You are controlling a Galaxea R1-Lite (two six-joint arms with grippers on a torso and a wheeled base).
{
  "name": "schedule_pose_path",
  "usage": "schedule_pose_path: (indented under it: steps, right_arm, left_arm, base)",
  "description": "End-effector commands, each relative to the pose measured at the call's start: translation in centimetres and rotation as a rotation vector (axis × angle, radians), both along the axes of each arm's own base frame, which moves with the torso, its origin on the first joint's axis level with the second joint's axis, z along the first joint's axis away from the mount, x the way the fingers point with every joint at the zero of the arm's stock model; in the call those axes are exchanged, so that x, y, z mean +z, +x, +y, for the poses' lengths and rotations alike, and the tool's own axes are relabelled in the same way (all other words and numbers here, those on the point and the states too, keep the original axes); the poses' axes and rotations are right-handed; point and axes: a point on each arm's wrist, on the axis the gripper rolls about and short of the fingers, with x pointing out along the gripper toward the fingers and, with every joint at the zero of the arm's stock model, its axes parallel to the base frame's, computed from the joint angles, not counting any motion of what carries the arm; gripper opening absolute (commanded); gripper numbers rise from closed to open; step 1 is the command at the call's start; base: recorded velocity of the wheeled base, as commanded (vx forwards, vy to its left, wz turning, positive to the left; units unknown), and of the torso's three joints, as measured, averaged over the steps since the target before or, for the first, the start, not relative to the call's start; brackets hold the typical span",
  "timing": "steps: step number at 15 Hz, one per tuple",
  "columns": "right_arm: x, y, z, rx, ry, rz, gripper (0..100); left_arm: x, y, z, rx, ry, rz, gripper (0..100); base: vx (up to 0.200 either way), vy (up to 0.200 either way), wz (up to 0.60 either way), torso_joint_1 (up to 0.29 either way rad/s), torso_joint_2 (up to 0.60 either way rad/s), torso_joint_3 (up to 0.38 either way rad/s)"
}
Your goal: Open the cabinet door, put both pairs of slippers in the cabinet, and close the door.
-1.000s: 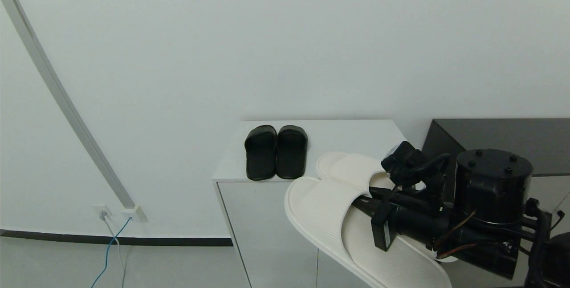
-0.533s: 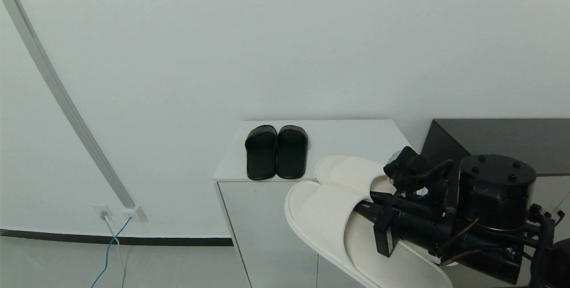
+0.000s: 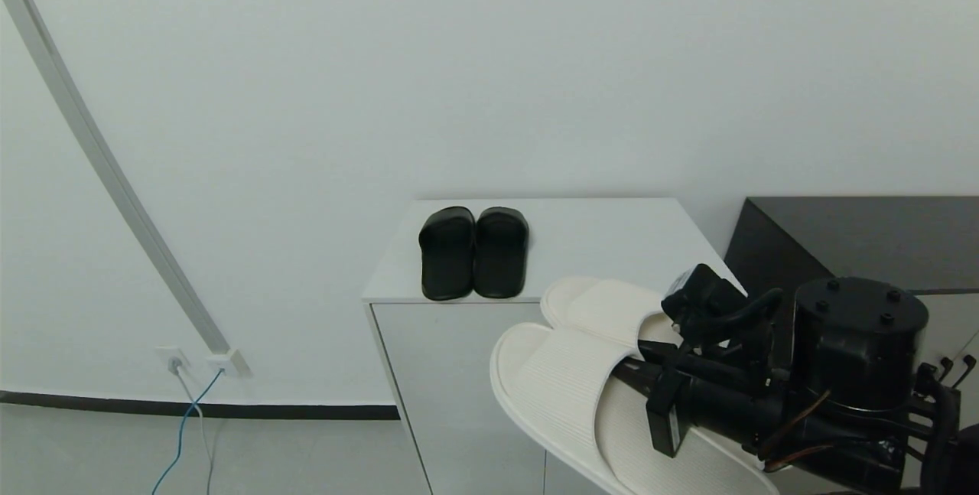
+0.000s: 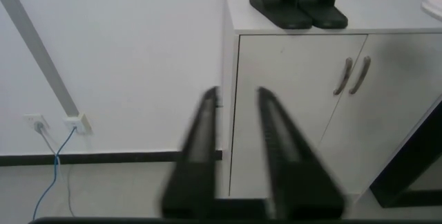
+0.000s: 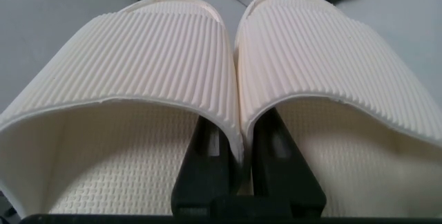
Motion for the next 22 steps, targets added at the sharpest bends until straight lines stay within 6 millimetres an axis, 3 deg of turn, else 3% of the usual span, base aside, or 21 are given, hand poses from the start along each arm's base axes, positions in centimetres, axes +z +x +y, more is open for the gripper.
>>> schedule_pose_path:
  steps: [1, 22]
  right_arm:
    - [-0.1, -0.2, 0.1, 0.009, -0.003, 0.003, 0]
    - [-0.5, -1.5, 0.0, 0.039, -0.008, 0.011, 0]
  left_arm:
    - [0.0, 0.0, 0.0, 0.000, 0.000, 0.001, 100]
    - [0.0, 0.0, 0.0, 0.000, 0.000, 0.001, 100]
  base:
    - [0.000, 0.000, 0.00, -0.159, 0.36, 0.203]
    - [0.000, 0.000, 0.00, -0.193, 0.49, 0.295]
